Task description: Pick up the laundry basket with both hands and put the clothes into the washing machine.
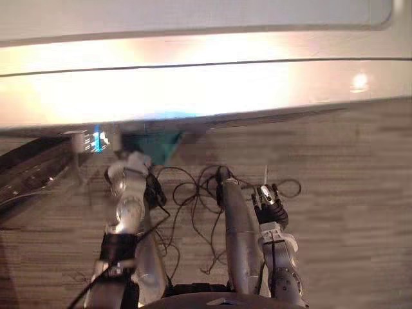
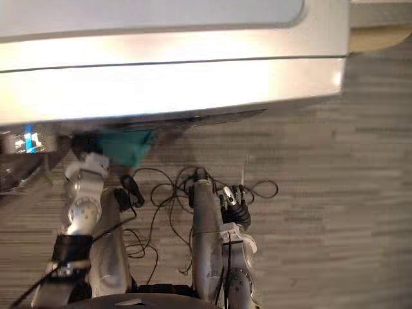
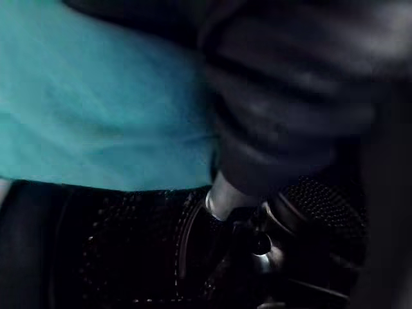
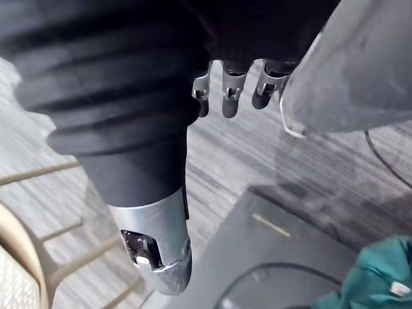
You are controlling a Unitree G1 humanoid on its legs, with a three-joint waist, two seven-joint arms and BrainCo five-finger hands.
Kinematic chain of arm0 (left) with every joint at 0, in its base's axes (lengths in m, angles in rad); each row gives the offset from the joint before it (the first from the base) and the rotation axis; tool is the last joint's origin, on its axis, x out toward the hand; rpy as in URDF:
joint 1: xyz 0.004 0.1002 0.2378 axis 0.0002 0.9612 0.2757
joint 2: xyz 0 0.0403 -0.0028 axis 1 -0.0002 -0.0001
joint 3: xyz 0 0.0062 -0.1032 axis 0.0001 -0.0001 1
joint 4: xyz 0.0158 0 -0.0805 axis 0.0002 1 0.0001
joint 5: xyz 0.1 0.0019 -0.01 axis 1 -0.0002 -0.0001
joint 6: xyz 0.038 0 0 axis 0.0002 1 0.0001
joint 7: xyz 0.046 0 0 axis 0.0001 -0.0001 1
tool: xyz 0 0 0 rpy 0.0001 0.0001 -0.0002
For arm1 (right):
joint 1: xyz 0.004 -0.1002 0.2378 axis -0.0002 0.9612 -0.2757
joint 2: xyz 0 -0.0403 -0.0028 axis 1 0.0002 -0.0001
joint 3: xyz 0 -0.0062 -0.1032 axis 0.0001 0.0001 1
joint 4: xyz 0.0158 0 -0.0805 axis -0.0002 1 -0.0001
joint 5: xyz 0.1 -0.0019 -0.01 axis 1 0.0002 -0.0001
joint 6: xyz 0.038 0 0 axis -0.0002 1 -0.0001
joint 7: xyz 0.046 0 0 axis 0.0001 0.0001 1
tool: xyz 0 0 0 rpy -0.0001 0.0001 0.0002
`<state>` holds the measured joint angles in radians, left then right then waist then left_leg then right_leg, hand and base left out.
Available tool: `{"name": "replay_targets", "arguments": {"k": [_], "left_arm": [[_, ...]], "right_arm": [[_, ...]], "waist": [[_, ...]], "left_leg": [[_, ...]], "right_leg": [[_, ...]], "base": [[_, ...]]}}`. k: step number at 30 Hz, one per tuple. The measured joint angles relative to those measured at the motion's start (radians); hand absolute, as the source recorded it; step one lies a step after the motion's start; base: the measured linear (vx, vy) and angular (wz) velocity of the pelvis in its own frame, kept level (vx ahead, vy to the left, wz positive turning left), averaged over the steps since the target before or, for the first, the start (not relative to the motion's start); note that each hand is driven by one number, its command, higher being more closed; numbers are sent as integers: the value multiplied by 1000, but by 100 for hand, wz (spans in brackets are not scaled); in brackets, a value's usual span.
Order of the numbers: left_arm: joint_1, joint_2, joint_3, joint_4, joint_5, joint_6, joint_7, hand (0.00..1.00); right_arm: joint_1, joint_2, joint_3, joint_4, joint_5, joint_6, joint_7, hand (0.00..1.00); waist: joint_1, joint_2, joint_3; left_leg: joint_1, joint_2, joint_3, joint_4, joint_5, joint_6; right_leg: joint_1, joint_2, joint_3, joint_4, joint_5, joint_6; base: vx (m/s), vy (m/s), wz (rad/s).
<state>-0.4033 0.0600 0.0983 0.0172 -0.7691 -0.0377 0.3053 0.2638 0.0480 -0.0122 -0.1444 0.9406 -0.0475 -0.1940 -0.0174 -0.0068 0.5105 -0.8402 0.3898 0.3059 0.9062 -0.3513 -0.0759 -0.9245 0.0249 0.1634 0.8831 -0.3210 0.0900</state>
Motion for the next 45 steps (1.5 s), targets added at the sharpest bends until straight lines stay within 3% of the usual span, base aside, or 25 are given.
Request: {"name": "replay_targets", "arguments": {"k": [3, 8, 13, 17, 21, 25, 28, 30, 31, 32, 33, 34, 35, 38, 39, 41, 42, 43, 44, 45], "left_arm": [[-200, 136, 29, 118, -58, -8, 41, 100], [-496, 323, 8, 356, -157, -19, 40, 100], [-721, 416, -23, 591, -219, 6, 19, 100], [-783, 442, -21, 610, -220, -8, 31, 100], [-821, 490, -45, 600, -215, -53, 101, 100], [-896, 554, -97, 588, -112, -73, 128, 100], [-954, 615, -183, 596, 121, -54, 166, 100], [-967, 641, -261, 612, 319, -11, 221, 100], [-985, 661, -341, 616, 522, 46, 264, 100], [-1000, 677, -414, 619, 809, 120, 291, 100], [-1003, 679, -421, 621, 866, 132, 293, 100], [-1014, 701, -460, 626, 1064, 169, 293, 100], [-1019, 726, -512, 631, 1199, 194, 267, 100], [-1051, 765, -565, 687, 1442, 205, 160, 100], [-1068, 778, -557, 715, 1501, 206, 117, 100], [-1074, 772, -473, 747, 1519, 207, 74, 100], [-1086, 735, -374, 766, 1450, 211, 64, 0], [-1099, 705, -317, 785, 1407, 211, 65, 0], [-1120, 635, -192, 817, 1195, 206, 77, 0], [-1120, 610, -151, 822, 1091, 203, 84, 0]], "right_arm": [[0, 0, -1, 5, 29, -22, -5, 0], [-1, 0, 3, 42, 56, -50, -4, 0], [-1, -9, 12, 84, 83, -66, -2, 0], [-3, -16, 1, 125, 84, -86, -3, 0], [-1, -21, -11, 158, 85, -107, -2, 0], [21, -34, -78, 174, 94, -111, 10, 0], [24, -82, -149, 231, 94, -132, 11, 0], [24, -113, -169, 278, 94, -149, 11, 0], [27, -126, -180, 300, 94, -158, 12, 0], [25, -136, -183, 319, 94, -174, 21, 0], [25, -137, -183, 321, 96, -176, 26, 0], [22, -138, -182, 326, 116, -189, 50, 0], [2, -138, -181, 339, 128, -198, 62, 0], [-44, -141, -157, 367, 157, -212, 84, 0], [-54, -138, -142, 364, 164, -211, 87, 0], [-73, -138, -123, 365, 173, -211, 87, 0], [-77, -136, -114, 361, 172, -211, 87, 0], [-77, -132, -114, 357, 172, -211, 87, 0], [-77, -118, -120, 349, 172, -212, 82, 0], [-77, -108, -123, 347, 172, -212, 81, 0]], "waist": [[-27, -16, 19], [-54, -32, 41], [-67, -37, 43], [-62, -43, 46], [-63, -50, 49], [-67, -50, 49], [-75, -50, 49], [-81, -50, 49], [-81, -50, 49], [-79, -50, 49], [-79, -50, 49], [-82, -50, 49], [-90, -50, 49], [-90, -50, 50], [-90, -51, 50], [-95, -51, 50], [-99, -51, 50], [-100, -51, 50], [-100, -51, 50], [-100, -51, 50]], "left_leg": [[-57, 28, 11, 41, -7, 5], [-115, 65, 28, 91, -10, 11], [-121, 85, 60, 104, -10, 11], [-137, 103, 71, 124, -10, 11], [-156, 107, 78, 125, -10, 11], [-206, 107, 73, 141, -10, 11], [-245, 108, 72, 164, -14, 18], [-254, 109, 72, 180, -21, 30], [-267, 109, 67, 192, -23, 34], [-278, 109, 62, 203, -26, 39], [-281, 109, 60, 205, -26, 40], [-291, 109, 56, 209, -26, 40], [-294, 110, 56, 207, -26, 40], [-305, 113, 67, 192, -27, 42], [-314, 119, 75, 193, -25, 45], [-321, 129, 81, 195, -23, 47], [-326, 131, 79, 194, -20, 51], [-329, 132, 78, 194, -18, 54], [-333, 129, 77, 193, -14, 62], [-332, 126, 75, 191, -12, 64]], "right_leg": [[-62, 23, 14, 28, 8, 14], [-130, 47, 22, 65, 11, 19], [-163, 62, 36, 84, 11, 19], [-191, 76, 41, 114, 12, 19], [-219, 77, 41, 120, 14, 15], [-271, 74, 39, 147, 19, 6], [-308, 69, 37, 155, 21, 4], [-313, 66, 37, 159, 22, 2], [-321, 66, 37, 157, 25, -3], [-323, 64, 37, 156, 26, -3], [-325, 64, 37, 156, 27, -1], [-332, 65, 37, 151, 38, 3], [-335, 66, 37, 143, 48, 2], [-355, 70, 41, 120, 74, 3], [-366, 74, 44, 110, 88, 4], [-371, 85, 51, 92, 107, 6], [-370, 86, 51, 80, 119, 11], [-369, 86, 51, 75, 123, 13], [-366, 84, 50, 69, 130, 16], [-364, 81, 50, 67, 132, 18]], "base": [[25, -4, -30], [39, -12, -18], [51, 6, -15], [51, 21, -4], [2, 43, 1], [-50, 58, 6], [-64, 58, 0], [-41, 69, -4], [-42, 115, -6], [-33, 99, -5], [-30, 99, -6], [-27, 74, -10], [-33, 91, -11], [-39, 77, -18], [-32, 48, -21], [-22, 51, -26], [-10, 70, -18], [-8, 91, -1], [-3, 77, 6], [4, 95, 10]]}}
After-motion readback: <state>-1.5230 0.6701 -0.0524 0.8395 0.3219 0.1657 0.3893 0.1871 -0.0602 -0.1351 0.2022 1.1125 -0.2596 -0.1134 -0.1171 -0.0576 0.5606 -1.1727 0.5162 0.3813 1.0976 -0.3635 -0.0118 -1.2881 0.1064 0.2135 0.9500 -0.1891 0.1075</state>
